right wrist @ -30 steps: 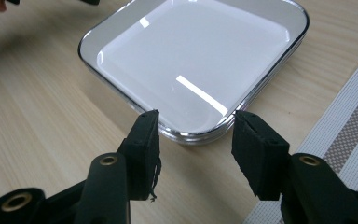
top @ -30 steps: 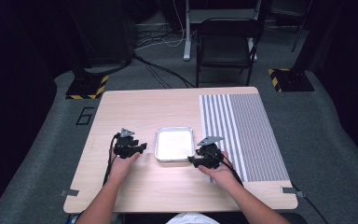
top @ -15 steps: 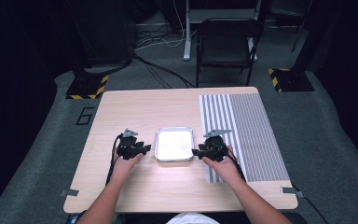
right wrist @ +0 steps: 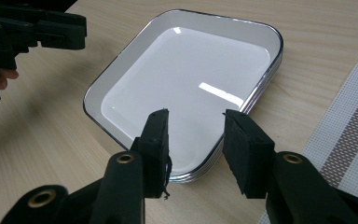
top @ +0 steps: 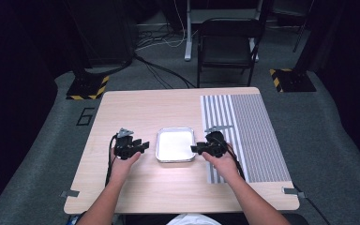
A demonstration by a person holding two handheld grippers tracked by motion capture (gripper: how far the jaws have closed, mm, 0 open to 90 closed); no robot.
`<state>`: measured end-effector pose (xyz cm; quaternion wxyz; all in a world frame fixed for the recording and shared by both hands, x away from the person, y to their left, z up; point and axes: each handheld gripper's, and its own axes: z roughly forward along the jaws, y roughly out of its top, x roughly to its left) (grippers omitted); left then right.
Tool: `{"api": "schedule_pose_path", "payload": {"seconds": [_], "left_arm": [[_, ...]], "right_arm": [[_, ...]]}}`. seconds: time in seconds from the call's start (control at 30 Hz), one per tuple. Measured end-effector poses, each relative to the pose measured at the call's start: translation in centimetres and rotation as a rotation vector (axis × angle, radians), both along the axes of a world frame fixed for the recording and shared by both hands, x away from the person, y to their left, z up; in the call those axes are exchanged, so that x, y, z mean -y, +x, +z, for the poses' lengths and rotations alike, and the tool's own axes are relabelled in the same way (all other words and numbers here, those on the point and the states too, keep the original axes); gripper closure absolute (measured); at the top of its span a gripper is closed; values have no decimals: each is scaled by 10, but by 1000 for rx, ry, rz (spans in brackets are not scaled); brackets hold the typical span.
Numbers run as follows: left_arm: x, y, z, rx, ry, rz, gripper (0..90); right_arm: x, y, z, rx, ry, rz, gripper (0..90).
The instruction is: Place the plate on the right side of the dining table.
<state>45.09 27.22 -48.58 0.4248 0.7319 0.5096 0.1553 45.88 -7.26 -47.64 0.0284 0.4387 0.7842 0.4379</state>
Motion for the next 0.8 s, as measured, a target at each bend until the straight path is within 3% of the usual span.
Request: {"api": "schedule_pose_path", "payload": {"seconds": [0.1, 0.13, 0.17, 0.33, 0.53, 0.7, 0.8], "left_arm": [[0, 0, 0, -2, -5, -10, 558], [-1, 2, -1, -42, -40, -42, 592], [0, 3, -2, -49, -60, -43, 593], [3, 2, -2, -74, -85, -63, 611], [5, 2, -1, -67, -76, -77, 571], [8, 2, -2, -86, -84, -89, 546], [11, 1, -3, -108, -117, -101, 547]], "right_arm": [[0, 2, -1, -9, 0, 1, 615], [0, 4, -3, -28, 7, 7, 622], [0, 4, -4, -32, 12, 5, 625], [0, 5, -4, -50, 41, 16, 641], [2, 5, -2, -61, 53, 15, 634], [3, 4, -1, -71, 59, 11, 610], [2, 4, -2, -81, 60, 18, 581]]}}
